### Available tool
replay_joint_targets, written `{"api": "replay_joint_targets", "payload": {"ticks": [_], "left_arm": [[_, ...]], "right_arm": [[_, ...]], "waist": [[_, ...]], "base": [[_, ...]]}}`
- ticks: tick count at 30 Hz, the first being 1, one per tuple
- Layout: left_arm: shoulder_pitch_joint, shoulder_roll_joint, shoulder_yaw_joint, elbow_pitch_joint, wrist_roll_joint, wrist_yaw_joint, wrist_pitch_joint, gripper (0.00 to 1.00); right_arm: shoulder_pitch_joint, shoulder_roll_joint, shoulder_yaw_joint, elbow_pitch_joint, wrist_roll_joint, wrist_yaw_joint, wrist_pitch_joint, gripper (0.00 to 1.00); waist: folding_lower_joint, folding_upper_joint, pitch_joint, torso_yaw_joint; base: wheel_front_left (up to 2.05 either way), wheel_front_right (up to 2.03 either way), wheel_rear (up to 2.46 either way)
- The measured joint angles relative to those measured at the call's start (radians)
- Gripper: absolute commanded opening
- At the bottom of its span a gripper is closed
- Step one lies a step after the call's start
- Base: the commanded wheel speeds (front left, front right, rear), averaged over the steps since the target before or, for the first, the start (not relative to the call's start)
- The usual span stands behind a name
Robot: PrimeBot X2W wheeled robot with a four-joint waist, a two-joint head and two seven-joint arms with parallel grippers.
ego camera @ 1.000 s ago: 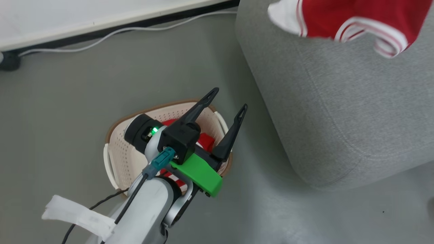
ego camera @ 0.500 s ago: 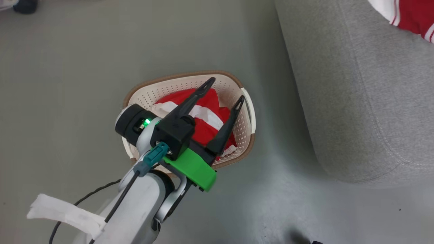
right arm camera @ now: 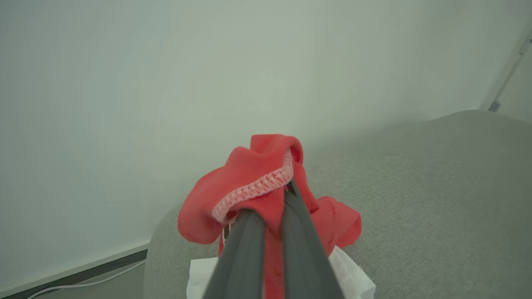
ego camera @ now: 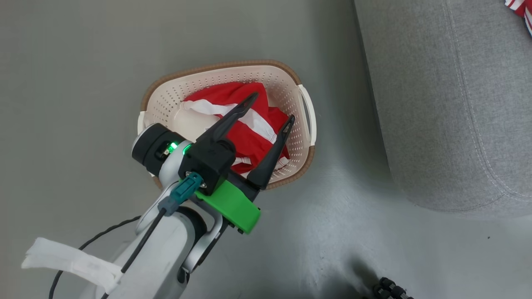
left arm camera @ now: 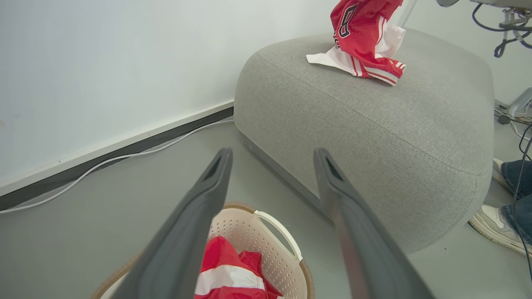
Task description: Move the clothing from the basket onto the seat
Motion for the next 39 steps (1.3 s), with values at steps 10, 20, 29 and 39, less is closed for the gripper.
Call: {"api": "replay_joint_targets", "payload": {"ticks": [10,20,29,39], "left_arm": [[0.0,0.018,0.01,-0.003,0.0,0.001,0.004,1.0],[0.0,0.019,0.021,0.009,-0.001,0.001,-0.007,1.0],[0.003,0.017,0.056,0.064,-0.018,0.001,-0.067,1.0],[0.049,-0.005,0.073,0.149,-0.048,0.001,-0.147,1.0]], "right_arm": [[0.078,0.117,0.04,0.113,0.002,0.0,-0.078,0.0],[0.098,0.155,0.09,0.173,-0.025,0.006,-0.132,1.0],[0.127,0.186,0.113,0.143,-0.053,0.04,-0.155,1.0],[0.221,0.182,0.096,0.018,-0.085,0.058,-0.155,1.0]], "waist": [[0.0,0.0,0.039,-0.015],[-0.0001,0.0,0.027,-0.017],[-0.0001,0.0,-0.015,-0.027],[-0.0002,0.0,-0.119,-0.033]], "base": [[0.0,0.0,0.0],[0.0,0.0,0.0],[0.0,0.0,0.0],[0.0,0.0,0.0]]}}
